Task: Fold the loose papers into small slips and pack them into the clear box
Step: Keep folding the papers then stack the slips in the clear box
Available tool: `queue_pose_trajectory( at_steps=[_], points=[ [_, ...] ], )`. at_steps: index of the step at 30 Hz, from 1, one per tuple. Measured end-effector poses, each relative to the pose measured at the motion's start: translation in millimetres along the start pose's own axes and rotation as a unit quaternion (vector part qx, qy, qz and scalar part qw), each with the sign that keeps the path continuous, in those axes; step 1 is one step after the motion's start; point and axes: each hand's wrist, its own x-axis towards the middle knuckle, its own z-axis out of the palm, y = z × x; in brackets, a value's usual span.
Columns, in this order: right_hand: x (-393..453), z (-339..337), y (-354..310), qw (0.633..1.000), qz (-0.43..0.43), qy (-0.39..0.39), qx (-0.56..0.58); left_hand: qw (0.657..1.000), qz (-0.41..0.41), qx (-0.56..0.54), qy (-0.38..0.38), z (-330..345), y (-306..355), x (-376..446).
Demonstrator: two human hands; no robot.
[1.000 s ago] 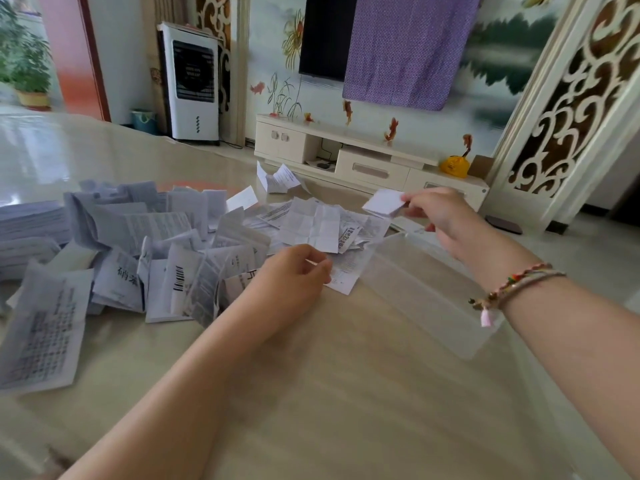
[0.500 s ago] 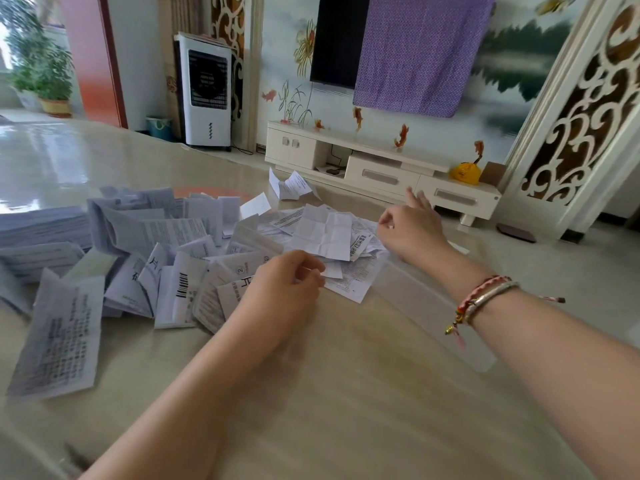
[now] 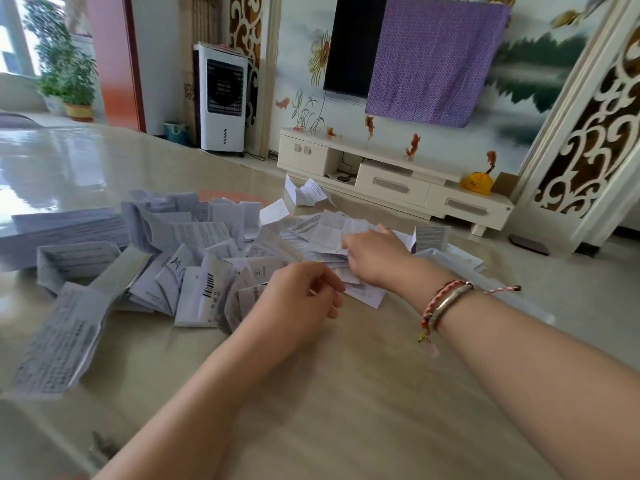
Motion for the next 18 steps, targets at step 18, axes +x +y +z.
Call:
queue_pose_trajectory(
  at_steps=[18],
  points=[
    [-168.5,0.7,2.2,0.955,-0.16,0.222,0.112,0.997,0.042,0.06,0.017,-13.7,0.3,-45.0]
  ],
)
